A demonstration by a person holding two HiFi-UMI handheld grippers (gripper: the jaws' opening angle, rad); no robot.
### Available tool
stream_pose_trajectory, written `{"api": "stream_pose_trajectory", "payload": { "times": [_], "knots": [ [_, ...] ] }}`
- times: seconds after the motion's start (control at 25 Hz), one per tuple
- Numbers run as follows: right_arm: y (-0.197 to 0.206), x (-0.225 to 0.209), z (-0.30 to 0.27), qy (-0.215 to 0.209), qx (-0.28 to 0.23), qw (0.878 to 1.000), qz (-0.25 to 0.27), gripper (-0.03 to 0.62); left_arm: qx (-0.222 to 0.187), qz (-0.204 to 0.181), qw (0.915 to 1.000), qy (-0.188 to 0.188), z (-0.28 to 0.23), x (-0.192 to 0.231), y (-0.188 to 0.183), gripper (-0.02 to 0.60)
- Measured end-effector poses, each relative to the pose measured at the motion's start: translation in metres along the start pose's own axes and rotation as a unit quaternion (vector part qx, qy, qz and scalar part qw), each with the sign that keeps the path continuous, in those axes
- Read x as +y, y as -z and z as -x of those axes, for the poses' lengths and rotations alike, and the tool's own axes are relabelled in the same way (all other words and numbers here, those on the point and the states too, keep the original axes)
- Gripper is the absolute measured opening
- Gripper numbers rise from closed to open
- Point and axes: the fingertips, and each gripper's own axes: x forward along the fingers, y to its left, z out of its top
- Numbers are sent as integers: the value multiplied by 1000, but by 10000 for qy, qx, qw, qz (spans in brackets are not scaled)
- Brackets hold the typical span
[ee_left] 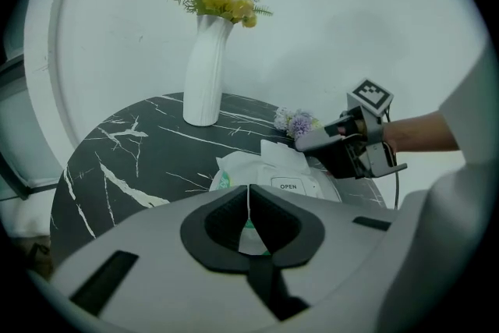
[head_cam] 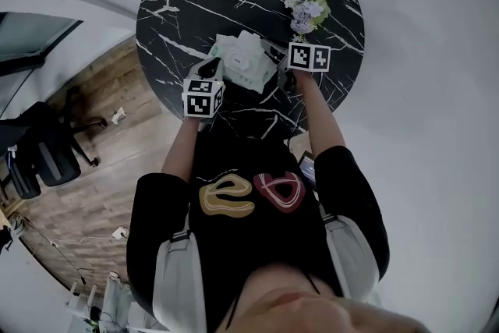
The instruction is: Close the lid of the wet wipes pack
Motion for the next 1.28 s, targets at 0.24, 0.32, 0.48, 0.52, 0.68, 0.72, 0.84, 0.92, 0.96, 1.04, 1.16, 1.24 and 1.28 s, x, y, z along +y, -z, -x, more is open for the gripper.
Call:
{"api": "stream_pose_trajectory", "payload": {
  "times": [0.24,0.32,0.48,0.52,0.68,0.72,0.84,0.92,0.96,1.04,1.16,1.24,1.28],
  "knots": [
    [1,1,-2,94,64,9997,211,55,78,65,9999,-8,-5,2,3,20],
    [0,2,-1,71,69,9997,235,52,95,69,9999,-14,-6,2,4,20],
    [-3,10,4,-60,39,9993,357,43,139,81,9999,-28,-8,3,6,20],
    [-4,12,6,-81,27,9992,397,40,148,87,9998,-31,-9,3,6,20],
    [-7,19,11,-142,-13,9985,530,35,159,82,9998,-49,-9,3,5,20],
    [-7,20,12,-163,-28,9984,541,34,160,80,9998,-52,-9,3,5,20],
    [-9,22,15,-170,-92,9978,634,26,165,77,9998,-58,-9,3,5,20],
    [-10,23,17,-164,-123,9974,686,26,172,79,9998,-65,-9,2,6,20],
    [-9,24,18,-184,-133,9974,685,26,171,80,9998,-70,-9,2,6,20],
    [-8,28,19,-238,-146,9972,696,26,167,87,9998,-75,-9,3,7,20],
    [-7,35,22,-321,-183,9966,735,26,169,114,9998,-73,-9,3,8,20],
    [-8,37,23,-339,-207,9961,792,28,161,138,9998,-71,-10,3,7,20],
    [-8,38,24,-341,-217,9958,822,27,155,153,9997,-70,-10,3,7,20]
  ]
}}
